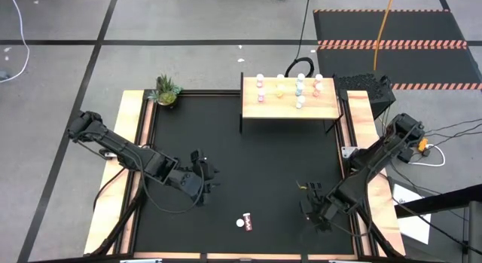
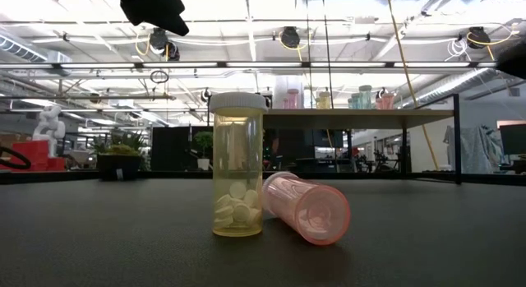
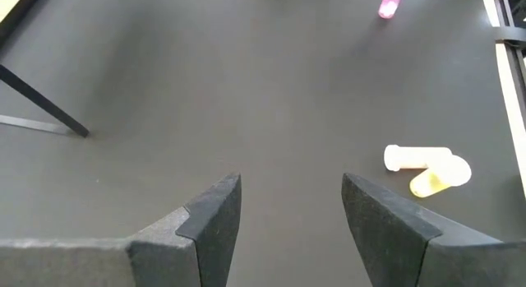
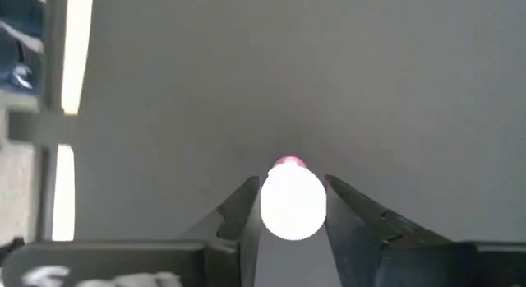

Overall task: Pick and place medicine bottles onto shelf by color
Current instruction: Put the violet pill bottle on the shelf aligned with the other violet pill bottle

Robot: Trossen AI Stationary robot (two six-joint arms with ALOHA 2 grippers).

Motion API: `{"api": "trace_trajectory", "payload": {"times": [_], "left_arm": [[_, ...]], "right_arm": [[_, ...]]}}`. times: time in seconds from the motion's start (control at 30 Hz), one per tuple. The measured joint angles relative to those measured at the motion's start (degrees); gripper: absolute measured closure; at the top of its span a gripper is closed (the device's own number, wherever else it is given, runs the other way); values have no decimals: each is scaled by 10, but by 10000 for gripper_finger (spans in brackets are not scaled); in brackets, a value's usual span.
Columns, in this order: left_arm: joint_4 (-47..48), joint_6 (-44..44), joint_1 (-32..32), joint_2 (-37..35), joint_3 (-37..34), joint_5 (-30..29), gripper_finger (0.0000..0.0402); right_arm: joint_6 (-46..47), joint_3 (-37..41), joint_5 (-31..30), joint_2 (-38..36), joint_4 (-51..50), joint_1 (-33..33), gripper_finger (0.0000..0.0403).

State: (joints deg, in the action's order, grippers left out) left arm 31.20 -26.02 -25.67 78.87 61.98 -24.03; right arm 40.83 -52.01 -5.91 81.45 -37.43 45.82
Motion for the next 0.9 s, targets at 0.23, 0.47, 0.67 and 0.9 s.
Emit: {"api": "trace_trajectory", "payload": {"times": [0.23,0.47,0.67,0.9], "left_arm": [[0,4,9,0,0,0,190],[-14,-22,22,0,0,0,190],[-13,-67,22,0,0,0,190],[-13,-114,20,0,0,0,190]], "right_arm": [[-121,-108,11,-1,-119,-141,291],[-257,-236,37,2,-207,-359,290],[-375,-365,46,56,-249,-533,290],[-487,-520,47,169,-288,-651,289]]}}
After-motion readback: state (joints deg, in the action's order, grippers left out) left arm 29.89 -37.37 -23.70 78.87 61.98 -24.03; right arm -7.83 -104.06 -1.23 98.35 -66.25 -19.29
